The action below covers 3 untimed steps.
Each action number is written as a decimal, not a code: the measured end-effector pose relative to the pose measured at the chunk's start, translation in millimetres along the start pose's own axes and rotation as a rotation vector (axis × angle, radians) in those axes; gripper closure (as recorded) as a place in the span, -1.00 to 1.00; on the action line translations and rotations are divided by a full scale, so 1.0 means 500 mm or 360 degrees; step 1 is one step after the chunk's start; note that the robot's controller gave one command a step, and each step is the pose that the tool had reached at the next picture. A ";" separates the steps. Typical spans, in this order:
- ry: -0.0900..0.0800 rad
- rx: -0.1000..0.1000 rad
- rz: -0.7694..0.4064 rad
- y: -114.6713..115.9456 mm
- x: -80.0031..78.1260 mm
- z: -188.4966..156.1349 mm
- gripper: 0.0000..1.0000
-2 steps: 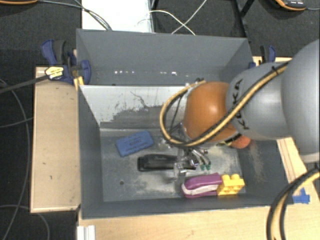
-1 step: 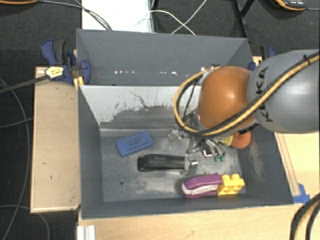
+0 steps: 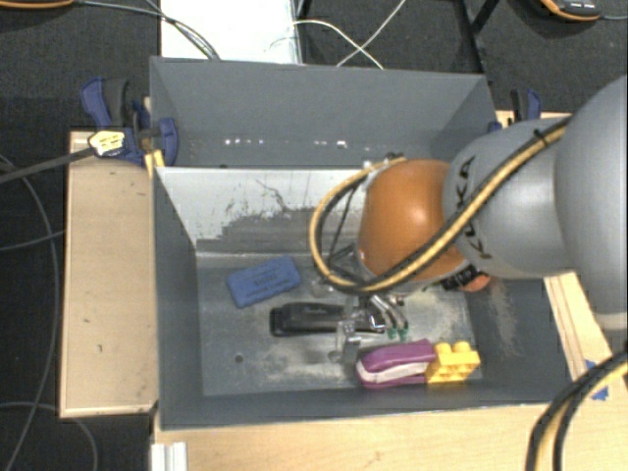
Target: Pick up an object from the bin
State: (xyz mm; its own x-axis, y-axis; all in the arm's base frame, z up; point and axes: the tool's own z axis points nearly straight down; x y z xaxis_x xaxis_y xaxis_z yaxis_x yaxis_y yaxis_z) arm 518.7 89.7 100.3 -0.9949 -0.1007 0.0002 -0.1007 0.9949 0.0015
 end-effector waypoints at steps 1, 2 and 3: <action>-0.0009 0.0001 -0.0180 -0.036 0.001 0.061 -1.00; -0.0006 -0.0002 0.0048 -0.033 0.002 0.060 1.00; -0.0006 -0.0002 0.0048 -0.033 0.002 0.060 1.00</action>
Offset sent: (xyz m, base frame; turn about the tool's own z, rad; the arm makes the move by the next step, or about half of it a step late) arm 0.0002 -0.0165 -0.0303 0.0291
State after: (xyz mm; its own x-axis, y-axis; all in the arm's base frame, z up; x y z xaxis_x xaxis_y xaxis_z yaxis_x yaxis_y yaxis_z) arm 519.4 73.3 70.2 -0.9975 -0.0704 -0.0032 -0.0704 0.9975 0.0025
